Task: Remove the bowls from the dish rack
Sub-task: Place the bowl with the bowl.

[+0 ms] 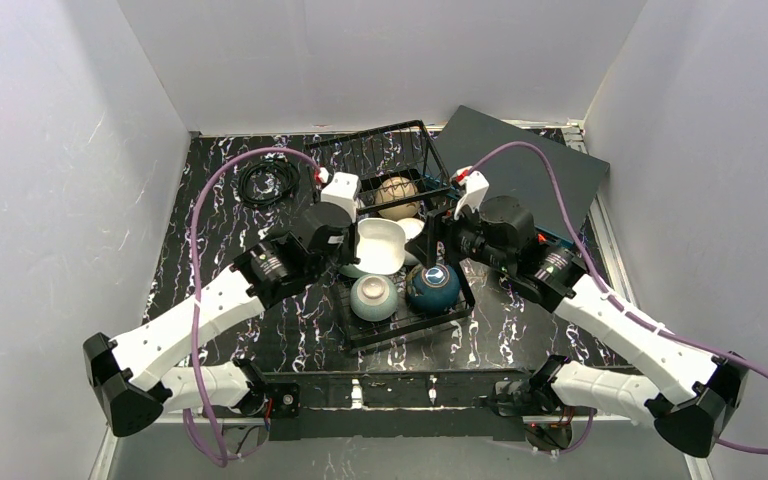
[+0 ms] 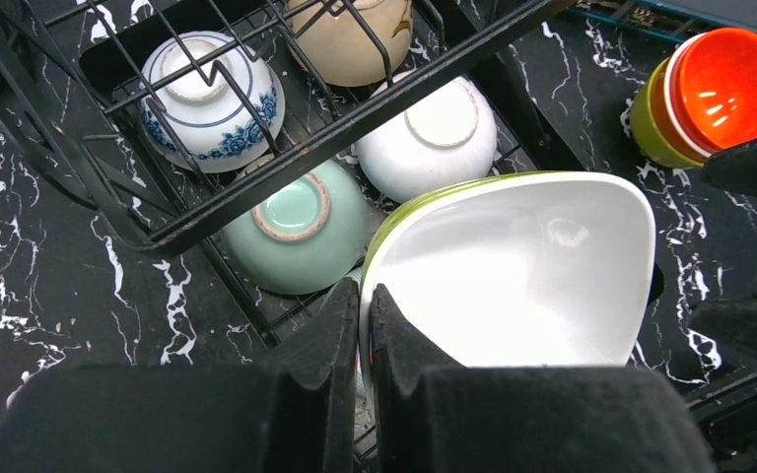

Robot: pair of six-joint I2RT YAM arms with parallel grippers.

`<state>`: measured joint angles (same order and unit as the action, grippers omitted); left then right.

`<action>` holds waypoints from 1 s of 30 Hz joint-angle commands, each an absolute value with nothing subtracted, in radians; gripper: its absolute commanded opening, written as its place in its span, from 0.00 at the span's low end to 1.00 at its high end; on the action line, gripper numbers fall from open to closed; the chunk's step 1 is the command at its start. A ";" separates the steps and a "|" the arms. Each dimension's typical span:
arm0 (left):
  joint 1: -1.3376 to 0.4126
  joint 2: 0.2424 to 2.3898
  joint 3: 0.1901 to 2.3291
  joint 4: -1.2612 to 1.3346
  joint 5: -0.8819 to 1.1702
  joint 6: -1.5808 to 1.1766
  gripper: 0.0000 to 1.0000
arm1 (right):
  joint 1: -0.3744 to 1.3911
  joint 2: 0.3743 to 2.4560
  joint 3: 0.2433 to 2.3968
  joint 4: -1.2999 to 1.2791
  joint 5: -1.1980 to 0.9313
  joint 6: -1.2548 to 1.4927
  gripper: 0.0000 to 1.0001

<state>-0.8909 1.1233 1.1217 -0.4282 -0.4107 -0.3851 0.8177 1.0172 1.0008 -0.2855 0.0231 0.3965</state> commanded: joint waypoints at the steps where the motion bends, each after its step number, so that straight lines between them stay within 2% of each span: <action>1: -0.919 1.129 1.176 -0.434 -0.505 -0.387 0.00 | 0.817 1.034 1.039 -0.251 0.008 0.418 0.77; 5: -0.936 1.139 1.178 -0.430 -0.502 -0.403 0.00 | 0.818 1.052 1.011 -0.217 0.008 0.447 0.71; 17: -0.956 1.152 1.178 -0.408 -0.494 -0.421 0.00 | 0.834 1.136 0.980 -0.176 0.042 0.499 0.42; 23: -0.958 1.135 1.163 -0.394 -0.466 -0.423 0.00 | 0.837 1.148 0.989 -0.230 0.085 0.494 0.20; 28: -0.958 1.097 1.138 -0.384 -0.425 -0.426 0.16 | 0.838 1.144 1.014 -0.324 0.165 0.483 0.03; 30: -0.958 1.073 1.119 -0.371 -0.407 -0.424 0.27 | 0.837 1.147 1.029 -0.370 0.207 0.479 0.01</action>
<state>-0.9630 1.1557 1.1374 -0.4015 -0.4137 -0.4244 0.8379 1.1522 0.9836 -0.2504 0.1200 0.5182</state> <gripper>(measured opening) 0.199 0.060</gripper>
